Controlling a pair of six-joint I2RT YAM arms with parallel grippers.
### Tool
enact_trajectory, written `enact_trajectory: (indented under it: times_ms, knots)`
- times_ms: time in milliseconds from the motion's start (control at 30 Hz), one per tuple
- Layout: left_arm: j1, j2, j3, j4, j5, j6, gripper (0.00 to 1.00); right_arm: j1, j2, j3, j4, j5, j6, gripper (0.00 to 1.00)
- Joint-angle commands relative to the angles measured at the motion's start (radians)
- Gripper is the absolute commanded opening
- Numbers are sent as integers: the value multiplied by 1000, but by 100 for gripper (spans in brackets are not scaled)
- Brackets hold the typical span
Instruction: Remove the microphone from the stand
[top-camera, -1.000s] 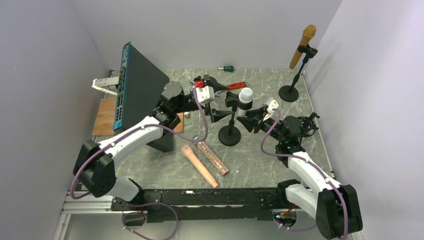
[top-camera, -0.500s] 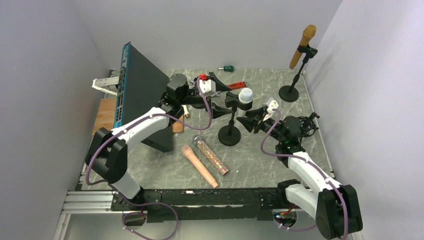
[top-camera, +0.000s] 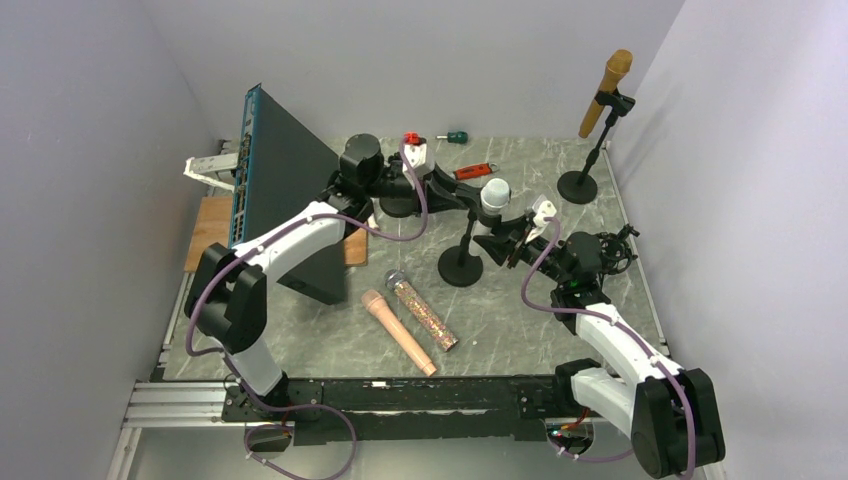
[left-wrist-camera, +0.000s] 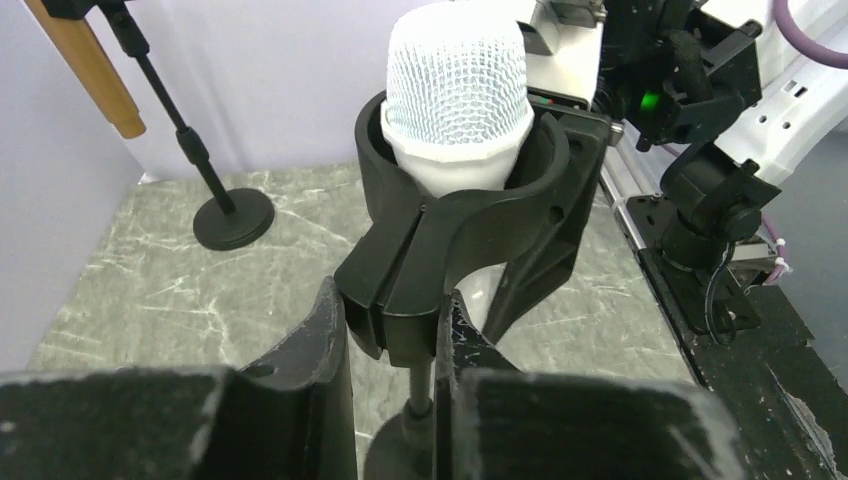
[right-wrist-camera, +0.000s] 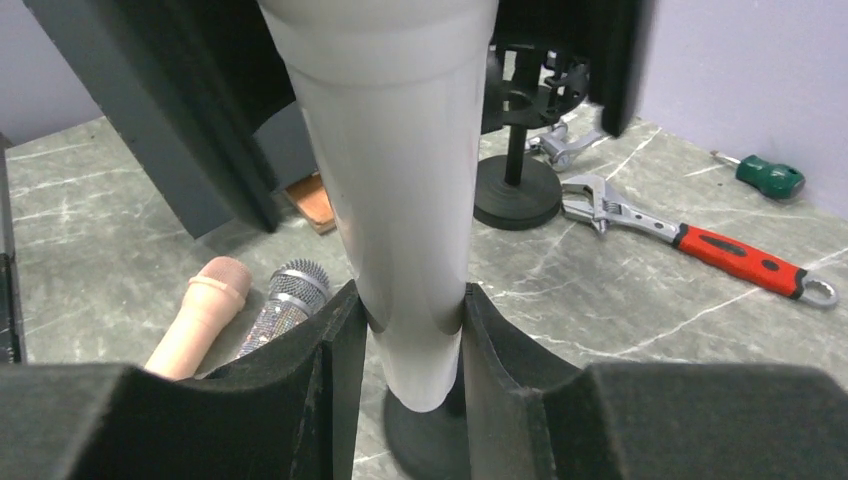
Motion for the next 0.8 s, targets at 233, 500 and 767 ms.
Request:
enact_trajectory:
  times_ms: [233,500,767]
  knots:
    - [14,4,52,-73,-46,24,0,6,-44,-42,63,64,13,0]
    - [37,0,42,-45,-28,-19,0,4,-230,-117,-67,333,10,0]
    - [45,22,81,-99,18,-69,0,4,-176,-113,28,339,1,0]
